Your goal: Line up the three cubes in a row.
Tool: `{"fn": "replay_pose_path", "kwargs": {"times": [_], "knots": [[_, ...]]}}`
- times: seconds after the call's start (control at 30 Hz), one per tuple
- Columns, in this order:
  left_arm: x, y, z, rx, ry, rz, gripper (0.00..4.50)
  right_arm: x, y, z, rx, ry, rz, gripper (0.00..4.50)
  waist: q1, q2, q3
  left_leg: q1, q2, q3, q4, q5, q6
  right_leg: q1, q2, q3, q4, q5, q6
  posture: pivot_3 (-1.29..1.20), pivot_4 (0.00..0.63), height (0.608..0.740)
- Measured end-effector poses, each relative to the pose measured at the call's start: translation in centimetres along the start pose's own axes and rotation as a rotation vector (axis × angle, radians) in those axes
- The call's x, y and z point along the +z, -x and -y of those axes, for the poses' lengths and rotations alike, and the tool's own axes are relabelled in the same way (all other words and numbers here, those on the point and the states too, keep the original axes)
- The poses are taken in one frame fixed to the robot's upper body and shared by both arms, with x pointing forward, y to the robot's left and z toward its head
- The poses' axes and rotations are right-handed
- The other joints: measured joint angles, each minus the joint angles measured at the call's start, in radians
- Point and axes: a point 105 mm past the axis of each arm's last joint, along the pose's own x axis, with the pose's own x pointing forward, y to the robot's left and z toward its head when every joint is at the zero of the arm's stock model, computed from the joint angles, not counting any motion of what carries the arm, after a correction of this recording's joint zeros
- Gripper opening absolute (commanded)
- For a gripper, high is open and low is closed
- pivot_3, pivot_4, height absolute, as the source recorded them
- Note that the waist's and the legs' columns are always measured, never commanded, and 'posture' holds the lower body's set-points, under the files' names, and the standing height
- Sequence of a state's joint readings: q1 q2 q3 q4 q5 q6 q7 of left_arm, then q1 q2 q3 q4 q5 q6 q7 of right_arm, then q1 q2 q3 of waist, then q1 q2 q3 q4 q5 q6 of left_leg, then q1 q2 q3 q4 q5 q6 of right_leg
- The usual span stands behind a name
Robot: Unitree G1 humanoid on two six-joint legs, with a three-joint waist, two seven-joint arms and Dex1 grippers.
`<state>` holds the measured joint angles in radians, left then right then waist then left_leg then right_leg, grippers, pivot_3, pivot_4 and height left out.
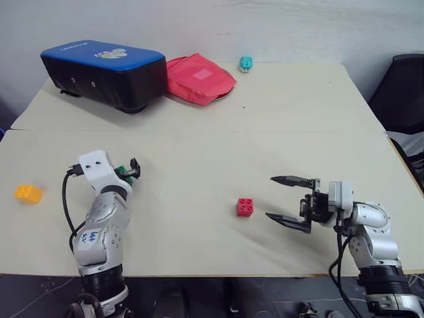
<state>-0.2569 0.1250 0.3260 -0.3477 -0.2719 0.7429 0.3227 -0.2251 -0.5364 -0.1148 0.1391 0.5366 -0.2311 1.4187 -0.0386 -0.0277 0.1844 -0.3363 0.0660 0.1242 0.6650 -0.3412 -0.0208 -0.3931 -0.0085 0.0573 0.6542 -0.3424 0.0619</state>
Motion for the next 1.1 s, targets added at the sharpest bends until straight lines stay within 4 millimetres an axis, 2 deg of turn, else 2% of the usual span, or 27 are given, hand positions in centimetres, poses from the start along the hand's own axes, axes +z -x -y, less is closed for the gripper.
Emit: {"fn": "replay_pose_path", "kwargs": {"times": [0.17, 0.23, 0.33, 0.63, 0.73, 0.8, 0.83, 0.9, 0.93, 1.0, 1.1], "knots": [[-2.0, 0.5, 0.2, 0.067, 0.0, -0.051, 4.5, -0.6, 0.6, -0.1, 0.005, -0.005, -0.013, 4.45, 0.01, 0.0, 0.0, 0.0, 0.0, 0.0, 0.001, 0.0, 0.0, 0.0, 0.0, 0.0, 0.0, 0.0, 0.0, 0.0, 0.15, 0.74], [-2.2, 0.5, 0.3, 0.081, 0.009, -0.055, 4.5, -0.7, 0.7, -0.1, 0.003, -0.008, -0.014, 4.45, 0.011, 0.0, 0.0, 0.0, 0.0, 0.0, 0.001, 0.0, 0.0, 0.0, 0.0, 0.0, 0.0, 0.0, 0.0, 0.0, 0.15, 0.74], [-2.0, 0.4, 0.1, 0.097, 0.004, -0.039, 3.91, -0.8, 0.8, -0.3, 0.006, 0.0, -0.015, 4.5, 0.011, 0.0, 0.0, 0.0, 0.0, 0.0, 0.001, 0.0, 0.0, 0.0, 0.0, 0.0, 0.0, 0.0, 0.0, 0.0, 0.15, 0.74], [-1.4, -0.5, 0.9, 0.037, -0.014, -0.004, 1.55, -1.1, 0.9, -0.5, 0.002, -0.009, -0.027, 4.5, 0.011, 0.0, 0.0, 0.0, 0.0, 0.0, 0.001, 0.0, 0.0, 0.0, 0.0, 0.0, 0.001, 0.0, 0.0, 0.0, 0.15, 0.74], [-1.5, -0.3, 0.8, 0.014, -0.025, 0.009, 1.51, -1.5, 1.1, -0.8, -0.008, -0.028, -0.035, 4.5, 0.011, 0.0, 0.0, 0.0, 0.0, 0.0, 0.001, 0.0, 0.0, 0.0, 0.0, 0.0, 0.001, 0.0, 0.0, 0.0, 0.15, 0.74], [-1.3, -0.2, 1.1, -0.085, -0.003, 0.014, 1.51, -1.6, 1.2, -1.0, -0.015, -0.039, -0.038, 4.5, 0.011, 0.0, 0.0, 0.0, 0.0, 0.0, 0.0, 0.0, 0.0, 0.0, 0.0, 0.0, 0.001, 0.0, 0.0, 0.0, 0.15, 0.74], [-0.8, 0.0, 1.7, -0.202, 0.026, 0.025, 1.51, -1.6, 1.2, -1.0, -0.021, -0.04, -0.039, 4.5, 0.01, 0.0, 0.0, 0.0, 0.0, 0.001, 0.0, 0.001, -0.001, -0.001, 0.0, 0.0, 0.002, 0.0, -0.001, 0.0, 0.15, 0.74], [1.8, 0.7, 2.5, -0.471, -0.019, 0.083, 1.51, -1.4, 1.2, -1.2, -0.017, -0.032, -0.04, 4.5, 0.007, -0.001, 0.001, 0.0, 0.001, 0.0, 0.0, 0.002, -0.003, -0.002, 0.001, -0.001, 0.004, -0.001, -0.003, 0.0, 0.15, 0.74], [3.6, 1.6, 2.6, -0.638, -0.097, 0.12, 1.51, -1.3, 1.4, -1.5, -0.008, -0.034, -0.051, 4.5, 0.006, -0.001, 0.001, 0.001, 0.001, 0.001, -0.001, 0.002, -0.005, -0.003, 0.001, -0.001, 0.005, -0.003, -0.005, 0.0, 0.15, 0.74], [5.4, 3.3, 2.2, -0.877, -0.266, 0.095, 1.51, -1.2, 2.3, -1.8, -0.002, -0.046, -0.084, 4.5, 0.005, 0.001, 0.001, 0.001, 0.001, 0.0, -0.002, 0.001, -0.005, -0.003, 0.001, -0.002, 0.005, -0.004, -0.006, 0.0, 0.15, 0.74], [5.0, 5.2, 1.9, -1.194, -0.414, -0.082, 1.51, -0.6, 3.8, -1.5, -0.012, -0.04, -0.135, 4.5, 0.005, 0.005, 0.002, 0.001, -0.001, 0.0, -0.002, 0.001, -0.004, -0.002, -0.001, -0.002, 0.004, -0.004, -0.007, 0.0, 0.15, 0.74]]}}
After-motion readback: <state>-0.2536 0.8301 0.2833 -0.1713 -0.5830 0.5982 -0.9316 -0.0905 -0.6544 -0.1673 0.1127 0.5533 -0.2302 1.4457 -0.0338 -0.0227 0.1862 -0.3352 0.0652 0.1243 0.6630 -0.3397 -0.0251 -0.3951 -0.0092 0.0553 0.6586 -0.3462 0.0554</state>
